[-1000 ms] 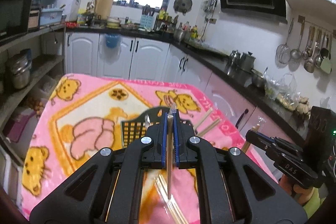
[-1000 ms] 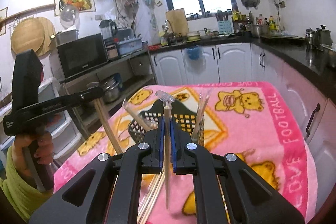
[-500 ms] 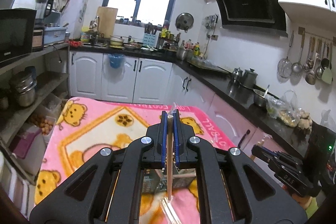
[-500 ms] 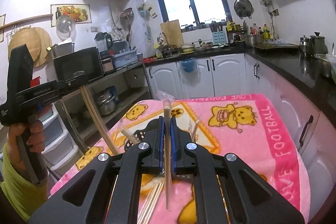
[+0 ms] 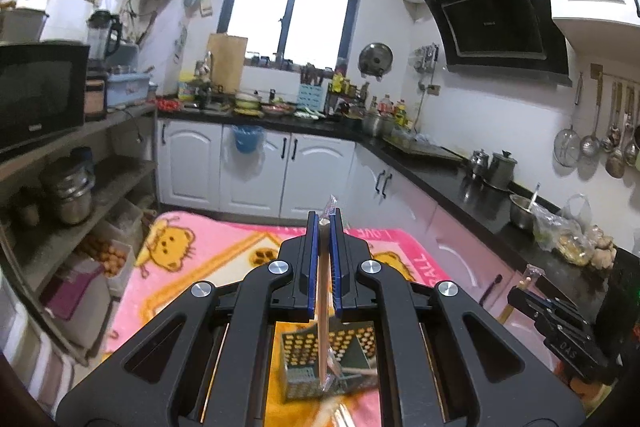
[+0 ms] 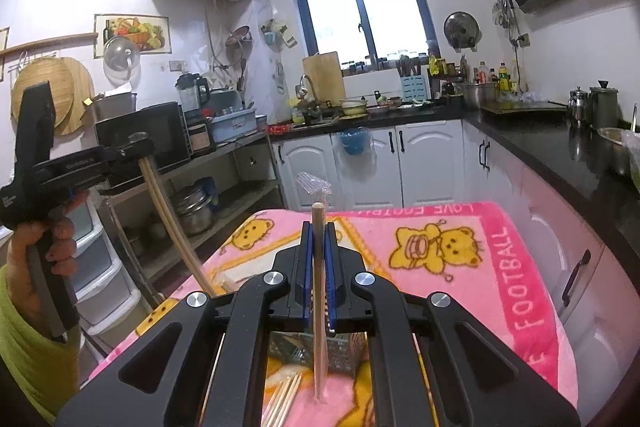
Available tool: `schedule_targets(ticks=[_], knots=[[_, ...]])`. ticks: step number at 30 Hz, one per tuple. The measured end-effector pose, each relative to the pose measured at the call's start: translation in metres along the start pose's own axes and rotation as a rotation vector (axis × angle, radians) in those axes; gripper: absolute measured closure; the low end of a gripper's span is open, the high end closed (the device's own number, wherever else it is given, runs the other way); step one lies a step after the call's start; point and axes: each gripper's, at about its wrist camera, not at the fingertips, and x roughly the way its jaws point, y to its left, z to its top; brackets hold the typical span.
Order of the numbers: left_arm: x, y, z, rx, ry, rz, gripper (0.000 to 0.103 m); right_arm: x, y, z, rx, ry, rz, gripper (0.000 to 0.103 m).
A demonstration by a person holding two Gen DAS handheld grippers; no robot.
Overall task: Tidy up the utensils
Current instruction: 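Lower both held chopsticks into the caddy compartments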
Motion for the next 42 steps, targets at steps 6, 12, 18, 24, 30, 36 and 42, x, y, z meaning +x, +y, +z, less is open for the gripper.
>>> schedule_targets(ticks=[6,12,18,24,30,36,42], knots=[[0.004,-0.003,0.008,0.025,-0.029,0.025,0.100,0.011,-0.001,0.010,-0.004,-0.023,-0.002,0.097],[0.015,-0.004,0.008,0.036,-0.029,0.044,0.100,0.026,0.000,0.022,-0.001,-0.051,0.001,0.097],[0.032,0.005,0.002,0.016,-0.023,0.046,0.100,0.041,-0.001,0.028,-0.005,-0.069,-0.008,0.097],[0.047,0.013,-0.007,-0.009,-0.009,0.037,0.100,0.053,-0.001,0.028,-0.013,-0.076,-0.024,0.097],[0.059,0.014,-0.016,-0.005,0.013,0.033,0.100,0.065,-0.004,0.027,-0.012,-0.072,-0.033,0.097],[0.068,0.013,-0.029,0.001,0.022,0.029,0.100,0.080,-0.005,0.023,-0.010,-0.069,-0.031,0.097],[0.079,0.019,-0.043,-0.014,0.037,0.030,0.100,0.090,-0.002,0.015,-0.007,-0.069,-0.029,0.097]])
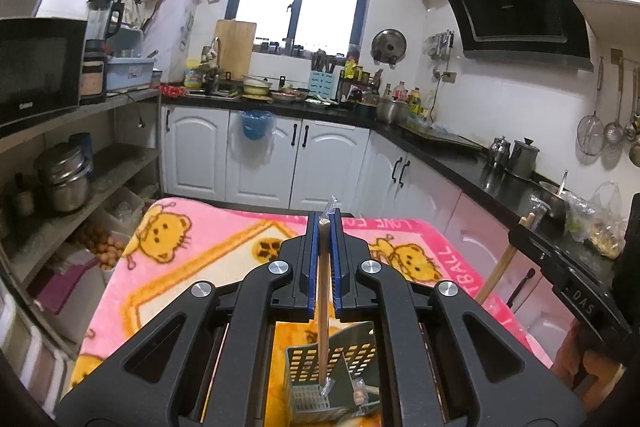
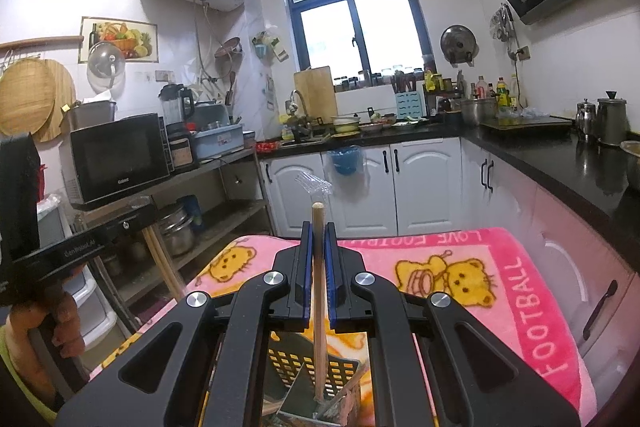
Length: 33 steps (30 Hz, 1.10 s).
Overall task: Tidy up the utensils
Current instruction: 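Lower both held chopsticks into the caddy compartments, then open both tools to release the chopsticks into the caddy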
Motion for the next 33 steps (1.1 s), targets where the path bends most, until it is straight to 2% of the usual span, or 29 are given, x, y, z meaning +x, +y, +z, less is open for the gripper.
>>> schedule_targets(ticks=[15,33], knots=[[0.030,0.002,-0.043,-0.013,0.078,-0.019,0.100,0.011,-0.005,-0.035,0.007,0.032,-0.012,0.097],[0.031,0.005,-0.066,-0.027,0.136,-0.019,0.100,0.003,-0.010,-0.055,0.012,0.104,-0.025,0.096]])
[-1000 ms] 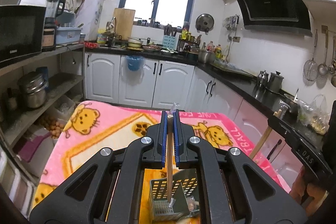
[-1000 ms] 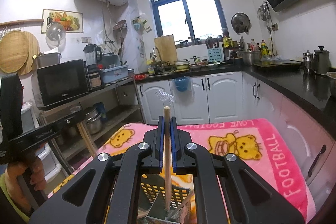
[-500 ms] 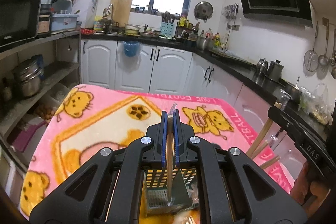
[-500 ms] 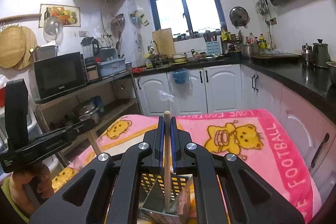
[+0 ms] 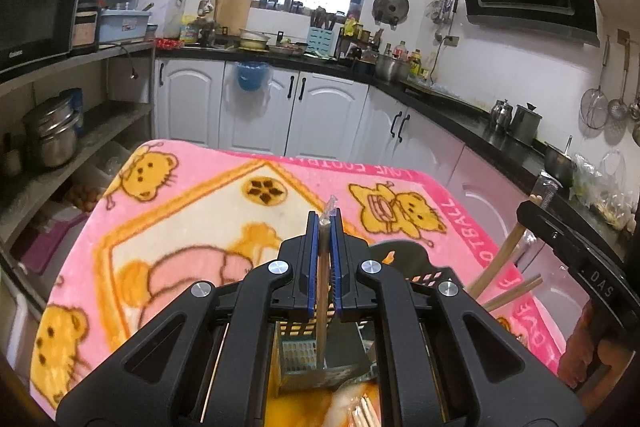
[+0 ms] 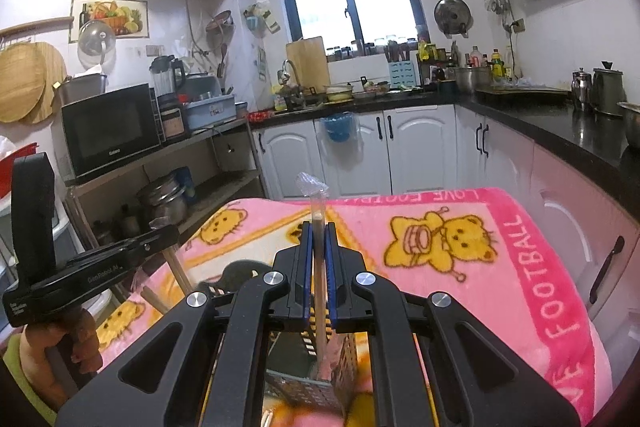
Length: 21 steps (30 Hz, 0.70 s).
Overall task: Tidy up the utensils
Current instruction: 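Open both tools to release the chopsticks into the caddy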
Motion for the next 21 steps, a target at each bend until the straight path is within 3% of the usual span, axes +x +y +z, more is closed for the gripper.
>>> schedule_targets(ticks=[17,21], knots=[[-0.011,0.010,-0.009,-0.015,0.028,0.011,0.100,-0.012,0.007,-0.008,-0.045,0.069,-0.013,0.074],[-0.018,0.014,-0.011,-0.042,0.029,0.002,0.091,-0.018,0.010,-0.010,-0.061,0.071,-0.031,0.064]])
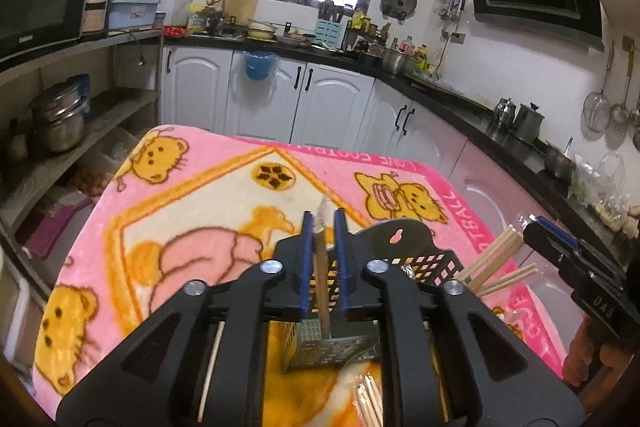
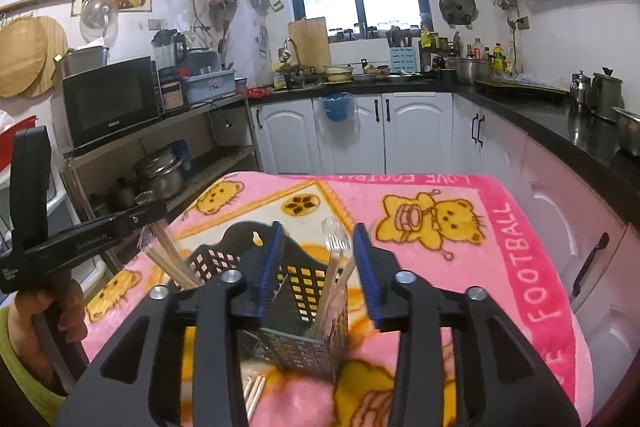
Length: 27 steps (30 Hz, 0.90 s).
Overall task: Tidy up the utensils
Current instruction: 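Open both tools to release the chopsticks into the caddy, then withdraw both open tools back toward the remaining chopsticks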
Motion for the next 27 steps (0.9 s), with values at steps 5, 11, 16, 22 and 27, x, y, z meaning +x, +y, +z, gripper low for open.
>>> schedule_targets(ticks=[5,11,16,22,27], knots=[[-0.007,0.001,0.001,-0.007,-0.006,0.006,0.082,-0.005,0.002,0.000,-0.007,0.001,0.002,0.058],[-0.016,0.005,0.005,-0.018,-0.027,0.009,0.069,-0.012,0.005,-0.003,-0.007,0.005,0.006,0.052],[-0.024,0.005,0.003,-0.015,-0.031,0.020,0.058,-0.018,0.008,-0.008,-0.005,0.013,0.016,0.049],[-0.032,0.007,-0.002,-0.013,-0.030,0.014,0.045,-0.026,0.010,-0.015,0.004,0.015,0.030,0.047],[-0.039,0.005,-0.006,-0.004,-0.034,0.011,0.037,-0.031,0.012,-0.019,0.006,0.017,0.040,0.044]])
